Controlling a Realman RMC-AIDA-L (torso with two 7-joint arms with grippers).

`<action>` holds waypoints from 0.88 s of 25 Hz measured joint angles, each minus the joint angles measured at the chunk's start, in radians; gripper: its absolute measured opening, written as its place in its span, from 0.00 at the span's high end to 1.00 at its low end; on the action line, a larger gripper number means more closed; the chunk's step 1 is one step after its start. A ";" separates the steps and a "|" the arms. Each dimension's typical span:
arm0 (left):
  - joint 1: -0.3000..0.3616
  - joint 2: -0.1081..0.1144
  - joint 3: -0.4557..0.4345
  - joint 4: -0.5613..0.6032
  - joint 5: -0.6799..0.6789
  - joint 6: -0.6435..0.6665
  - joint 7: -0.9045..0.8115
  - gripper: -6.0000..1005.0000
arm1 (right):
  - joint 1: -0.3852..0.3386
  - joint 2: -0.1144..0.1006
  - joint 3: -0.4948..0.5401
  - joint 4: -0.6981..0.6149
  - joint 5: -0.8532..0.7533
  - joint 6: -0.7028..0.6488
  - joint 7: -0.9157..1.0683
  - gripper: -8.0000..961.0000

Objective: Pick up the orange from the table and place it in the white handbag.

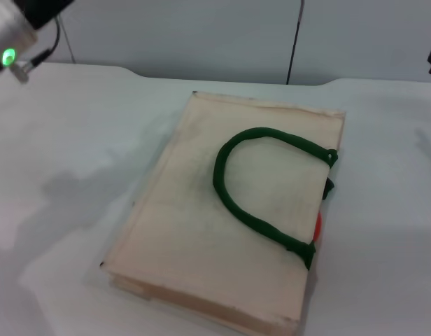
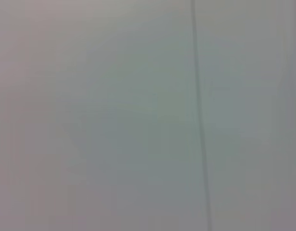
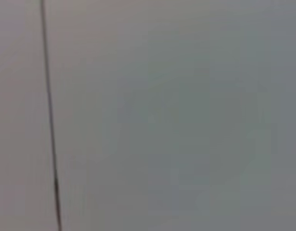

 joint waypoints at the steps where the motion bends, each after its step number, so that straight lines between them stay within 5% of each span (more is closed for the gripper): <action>1: 0.018 0.000 0.000 0.036 -0.027 -0.009 0.038 0.12 | 0.000 0.000 0.000 0.002 0.004 -0.014 -0.004 0.08; 11: 0.155 -0.007 -0.043 0.472 -0.238 -0.056 0.603 0.12 | -0.015 0.004 0.023 0.146 0.302 0.011 -0.283 0.08; 22: 0.162 -0.008 -0.065 0.512 -0.323 -0.139 0.480 0.12 | -0.010 0.009 0.026 0.173 0.346 0.019 -0.313 0.08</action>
